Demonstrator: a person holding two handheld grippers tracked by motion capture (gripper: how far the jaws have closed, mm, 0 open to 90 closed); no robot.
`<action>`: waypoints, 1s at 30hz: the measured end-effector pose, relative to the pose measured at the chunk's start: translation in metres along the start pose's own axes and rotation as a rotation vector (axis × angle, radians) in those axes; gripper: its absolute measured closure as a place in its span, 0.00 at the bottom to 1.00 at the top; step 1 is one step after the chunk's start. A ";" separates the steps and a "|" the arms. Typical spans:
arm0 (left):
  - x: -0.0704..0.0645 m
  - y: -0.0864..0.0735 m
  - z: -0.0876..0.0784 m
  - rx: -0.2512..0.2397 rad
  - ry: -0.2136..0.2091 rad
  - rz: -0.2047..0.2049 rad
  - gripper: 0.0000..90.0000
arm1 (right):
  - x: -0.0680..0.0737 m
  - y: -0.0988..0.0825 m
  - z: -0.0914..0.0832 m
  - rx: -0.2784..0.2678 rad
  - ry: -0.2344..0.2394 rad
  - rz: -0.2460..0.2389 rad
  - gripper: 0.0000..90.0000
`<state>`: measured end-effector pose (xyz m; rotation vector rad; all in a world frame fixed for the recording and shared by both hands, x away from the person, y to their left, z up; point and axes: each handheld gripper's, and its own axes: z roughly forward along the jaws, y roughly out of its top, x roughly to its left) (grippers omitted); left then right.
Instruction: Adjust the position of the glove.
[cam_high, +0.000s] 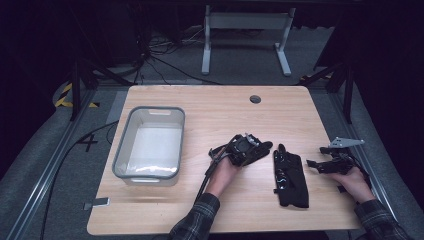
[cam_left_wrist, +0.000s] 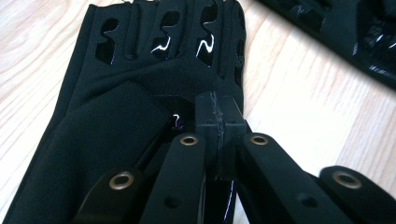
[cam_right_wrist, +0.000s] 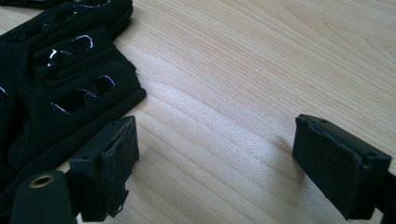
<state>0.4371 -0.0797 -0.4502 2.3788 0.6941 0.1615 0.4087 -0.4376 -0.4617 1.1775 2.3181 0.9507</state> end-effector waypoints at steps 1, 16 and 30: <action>0.000 0.000 0.000 -0.003 -0.004 -0.004 1.00 | 0.000 0.000 0.000 0.000 0.000 0.000 0.17; 0.034 -0.014 -0.045 -0.098 0.090 -0.097 1.00 | 0.000 0.000 0.000 0.000 0.000 0.000 0.17; 0.054 -0.033 -0.032 -0.008 0.159 -0.142 1.00 | 0.000 0.000 0.000 0.000 0.000 0.000 0.17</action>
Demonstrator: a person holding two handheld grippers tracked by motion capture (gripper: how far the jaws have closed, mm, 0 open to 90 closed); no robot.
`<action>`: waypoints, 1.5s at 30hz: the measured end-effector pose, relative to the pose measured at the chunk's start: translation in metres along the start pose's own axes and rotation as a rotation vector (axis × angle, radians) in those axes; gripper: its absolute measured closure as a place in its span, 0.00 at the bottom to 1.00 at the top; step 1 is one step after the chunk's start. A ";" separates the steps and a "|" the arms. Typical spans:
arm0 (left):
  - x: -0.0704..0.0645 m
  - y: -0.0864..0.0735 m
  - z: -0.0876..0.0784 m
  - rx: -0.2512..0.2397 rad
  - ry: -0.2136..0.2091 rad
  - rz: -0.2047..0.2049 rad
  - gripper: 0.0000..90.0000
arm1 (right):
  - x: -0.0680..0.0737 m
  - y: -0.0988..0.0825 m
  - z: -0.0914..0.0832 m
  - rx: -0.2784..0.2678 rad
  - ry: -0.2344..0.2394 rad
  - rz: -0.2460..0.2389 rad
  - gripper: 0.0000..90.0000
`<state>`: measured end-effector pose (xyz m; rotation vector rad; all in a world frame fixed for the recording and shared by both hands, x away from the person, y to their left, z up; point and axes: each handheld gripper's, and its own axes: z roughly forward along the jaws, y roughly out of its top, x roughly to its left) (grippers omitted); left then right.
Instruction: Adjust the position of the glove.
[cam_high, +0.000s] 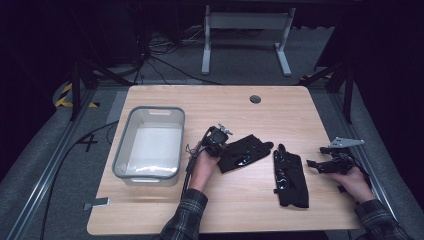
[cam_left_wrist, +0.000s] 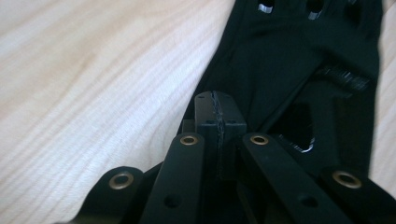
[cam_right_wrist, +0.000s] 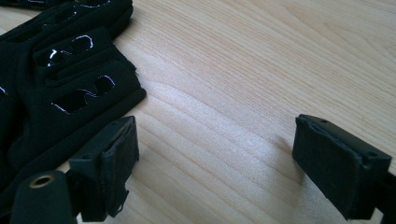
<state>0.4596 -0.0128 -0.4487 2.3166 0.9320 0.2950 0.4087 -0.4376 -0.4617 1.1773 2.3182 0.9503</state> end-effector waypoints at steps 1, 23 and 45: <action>0.000 0.000 -0.001 0.006 -0.001 0.000 1.00 | 0.000 0.000 0.000 0.000 0.000 0.000 0.17; -0.058 -0.022 -0.019 0.057 -0.071 0.124 1.00 | 0.000 0.000 0.000 -0.001 0.001 0.002 0.17; -0.102 -0.028 -0.025 0.073 -0.192 0.238 1.00 | 0.000 0.000 0.000 0.000 -0.001 0.001 0.17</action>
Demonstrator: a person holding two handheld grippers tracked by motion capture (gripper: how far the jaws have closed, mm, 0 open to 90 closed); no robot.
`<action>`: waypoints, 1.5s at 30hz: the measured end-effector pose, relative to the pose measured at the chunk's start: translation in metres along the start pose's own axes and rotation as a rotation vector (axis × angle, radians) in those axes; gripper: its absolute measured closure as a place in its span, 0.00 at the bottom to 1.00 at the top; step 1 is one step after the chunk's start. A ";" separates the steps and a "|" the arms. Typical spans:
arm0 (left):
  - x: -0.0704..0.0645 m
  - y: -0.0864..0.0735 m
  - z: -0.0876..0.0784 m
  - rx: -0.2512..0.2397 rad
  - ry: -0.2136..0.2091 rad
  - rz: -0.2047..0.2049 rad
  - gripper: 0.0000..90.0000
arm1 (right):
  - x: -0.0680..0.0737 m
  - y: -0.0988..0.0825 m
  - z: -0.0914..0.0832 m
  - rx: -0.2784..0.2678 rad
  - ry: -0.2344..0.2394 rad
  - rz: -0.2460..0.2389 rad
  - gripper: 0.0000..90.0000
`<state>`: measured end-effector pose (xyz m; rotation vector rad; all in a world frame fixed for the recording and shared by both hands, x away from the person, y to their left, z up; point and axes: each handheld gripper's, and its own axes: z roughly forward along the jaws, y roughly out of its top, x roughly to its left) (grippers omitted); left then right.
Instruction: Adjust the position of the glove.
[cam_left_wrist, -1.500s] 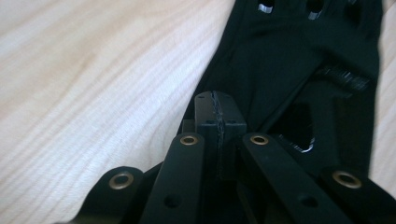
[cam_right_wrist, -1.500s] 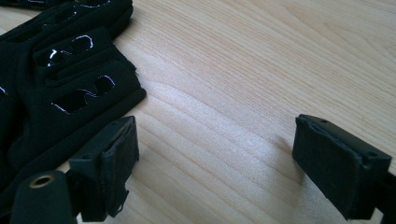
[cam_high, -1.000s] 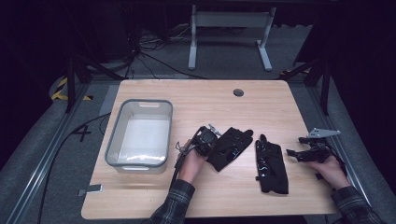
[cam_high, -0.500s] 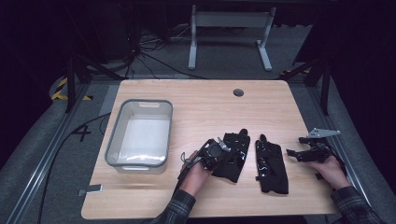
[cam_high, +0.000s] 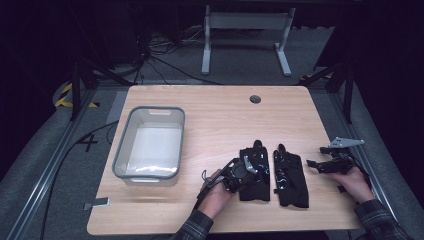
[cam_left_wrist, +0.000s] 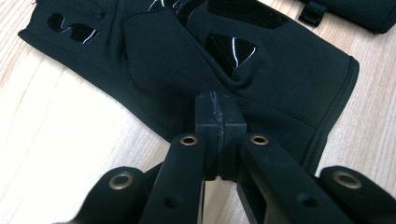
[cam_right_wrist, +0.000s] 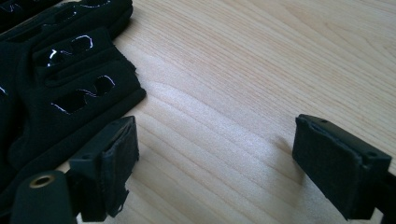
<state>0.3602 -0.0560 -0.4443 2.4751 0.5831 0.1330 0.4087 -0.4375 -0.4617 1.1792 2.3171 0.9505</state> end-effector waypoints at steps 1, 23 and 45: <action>0.002 0.000 -0.001 -0.010 -0.004 -0.003 0.98 | 0.000 0.000 0.000 0.000 -0.004 0.004 0.17; 0.019 0.020 0.014 -0.027 0.013 -0.024 1.00 | 0.066 0.012 -0.012 0.027 0.319 -0.193 1.00; 0.009 0.017 0.014 -0.013 0.004 0.026 1.00 | 0.075 0.024 0.004 0.040 0.336 -0.206 1.00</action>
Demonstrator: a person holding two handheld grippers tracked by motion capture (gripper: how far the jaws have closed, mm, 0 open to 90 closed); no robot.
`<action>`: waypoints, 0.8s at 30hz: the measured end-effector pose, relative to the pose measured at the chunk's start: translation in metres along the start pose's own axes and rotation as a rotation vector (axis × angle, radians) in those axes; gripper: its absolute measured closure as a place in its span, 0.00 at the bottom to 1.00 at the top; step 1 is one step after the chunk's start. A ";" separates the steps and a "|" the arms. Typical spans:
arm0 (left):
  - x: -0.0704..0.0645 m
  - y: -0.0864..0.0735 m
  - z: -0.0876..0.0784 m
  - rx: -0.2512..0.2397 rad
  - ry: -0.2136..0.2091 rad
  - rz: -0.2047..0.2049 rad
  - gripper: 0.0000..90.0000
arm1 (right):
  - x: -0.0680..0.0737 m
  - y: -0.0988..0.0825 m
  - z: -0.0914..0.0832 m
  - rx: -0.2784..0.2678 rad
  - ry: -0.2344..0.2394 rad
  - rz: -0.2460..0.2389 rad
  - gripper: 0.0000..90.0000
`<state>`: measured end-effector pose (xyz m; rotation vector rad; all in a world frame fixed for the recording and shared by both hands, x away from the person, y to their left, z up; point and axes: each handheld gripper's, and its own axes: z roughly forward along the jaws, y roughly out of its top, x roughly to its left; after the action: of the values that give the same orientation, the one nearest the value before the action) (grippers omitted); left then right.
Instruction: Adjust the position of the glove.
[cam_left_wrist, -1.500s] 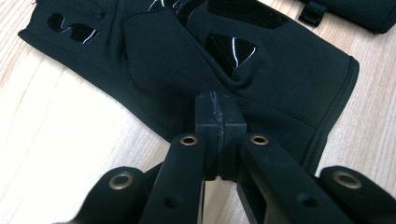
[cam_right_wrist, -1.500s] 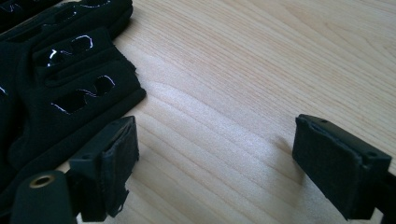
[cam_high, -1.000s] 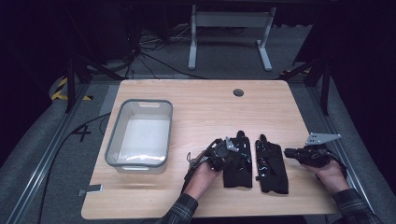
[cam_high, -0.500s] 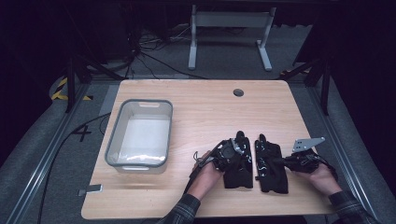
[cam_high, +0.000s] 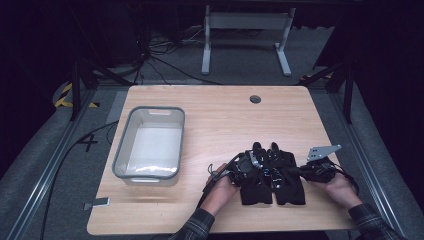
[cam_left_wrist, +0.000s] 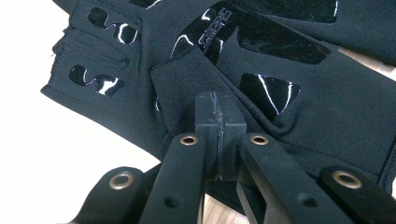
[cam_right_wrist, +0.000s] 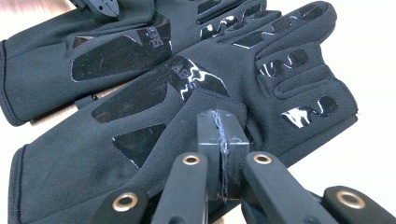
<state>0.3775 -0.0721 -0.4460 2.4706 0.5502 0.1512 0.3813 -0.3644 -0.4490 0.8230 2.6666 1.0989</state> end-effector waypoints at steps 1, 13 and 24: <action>0.001 -0.001 -0.002 -0.008 -0.008 -0.017 0.98 | 0.000 0.000 -0.001 -0.005 -0.002 0.000 1.00; 0.022 -0.023 -0.018 -0.077 0.041 -0.204 0.63 | 0.000 -0.013 -0.021 -0.034 -0.021 0.013 1.00; 0.016 -0.019 -0.004 -0.065 0.046 -0.206 0.61 | 0.000 -0.015 -0.014 0.011 -0.030 -0.003 1.00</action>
<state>0.3845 -0.0499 -0.4540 2.3355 0.8026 0.1408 0.3705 -0.3816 -0.4490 0.8303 2.6506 1.0634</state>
